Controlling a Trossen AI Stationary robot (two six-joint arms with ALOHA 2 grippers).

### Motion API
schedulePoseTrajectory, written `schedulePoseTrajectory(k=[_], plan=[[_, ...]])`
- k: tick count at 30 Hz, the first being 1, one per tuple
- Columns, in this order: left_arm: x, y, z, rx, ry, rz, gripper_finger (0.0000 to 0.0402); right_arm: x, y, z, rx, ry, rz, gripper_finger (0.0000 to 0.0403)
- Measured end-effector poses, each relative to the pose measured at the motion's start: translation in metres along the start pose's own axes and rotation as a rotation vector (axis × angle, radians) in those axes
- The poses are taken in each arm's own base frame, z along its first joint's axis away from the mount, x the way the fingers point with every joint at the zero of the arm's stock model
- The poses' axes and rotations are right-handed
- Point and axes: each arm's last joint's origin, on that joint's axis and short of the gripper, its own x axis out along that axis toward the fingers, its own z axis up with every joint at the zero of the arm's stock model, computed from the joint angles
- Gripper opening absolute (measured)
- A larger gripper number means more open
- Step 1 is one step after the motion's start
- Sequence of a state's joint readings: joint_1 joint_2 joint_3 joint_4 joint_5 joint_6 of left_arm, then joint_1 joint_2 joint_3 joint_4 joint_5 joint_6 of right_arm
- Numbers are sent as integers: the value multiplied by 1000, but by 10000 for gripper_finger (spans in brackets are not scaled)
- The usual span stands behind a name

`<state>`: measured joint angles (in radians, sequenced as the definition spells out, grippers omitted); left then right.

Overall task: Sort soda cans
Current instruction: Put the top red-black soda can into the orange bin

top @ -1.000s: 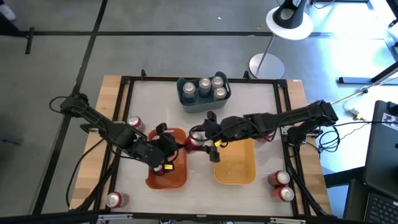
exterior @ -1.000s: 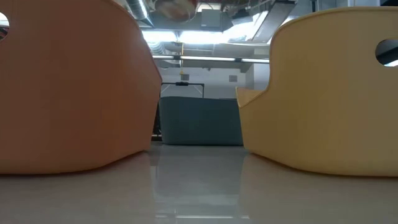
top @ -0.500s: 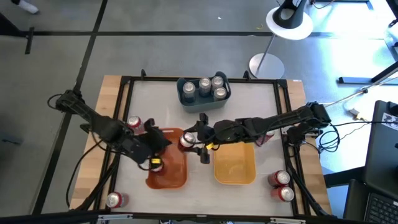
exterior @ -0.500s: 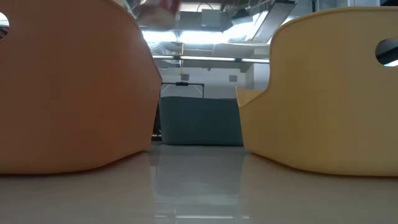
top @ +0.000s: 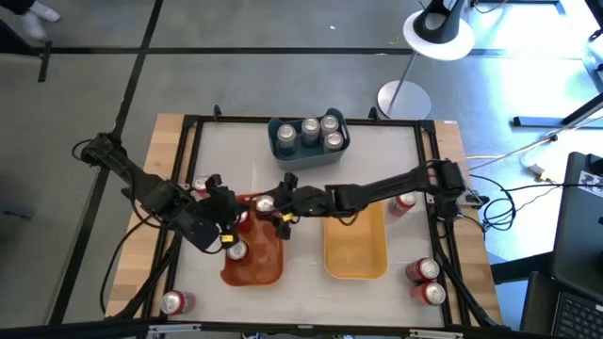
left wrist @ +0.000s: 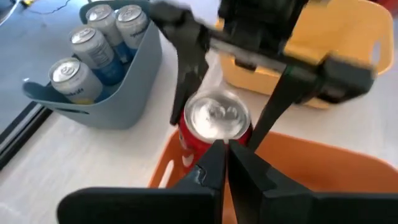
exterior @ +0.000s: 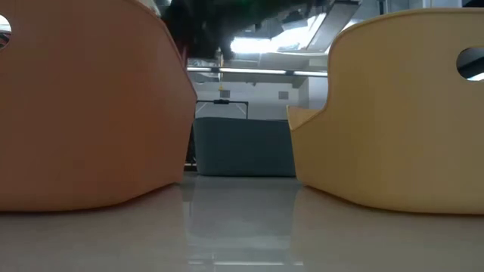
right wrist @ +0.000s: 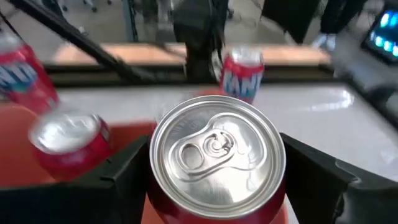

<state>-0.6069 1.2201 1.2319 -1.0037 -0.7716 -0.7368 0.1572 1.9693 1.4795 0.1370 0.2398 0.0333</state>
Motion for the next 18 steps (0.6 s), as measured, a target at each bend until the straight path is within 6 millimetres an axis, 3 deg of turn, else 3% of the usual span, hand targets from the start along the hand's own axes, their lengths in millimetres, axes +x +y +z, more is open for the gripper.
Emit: schedulePoseTrajectory(k=[10,18], plan=[[9,-1,-11,-8,12,17,2,29,1,-40,22,111,33,289],[9,-2,-11,-4,13,17,2,40,3,-55,2,135,33,294]])
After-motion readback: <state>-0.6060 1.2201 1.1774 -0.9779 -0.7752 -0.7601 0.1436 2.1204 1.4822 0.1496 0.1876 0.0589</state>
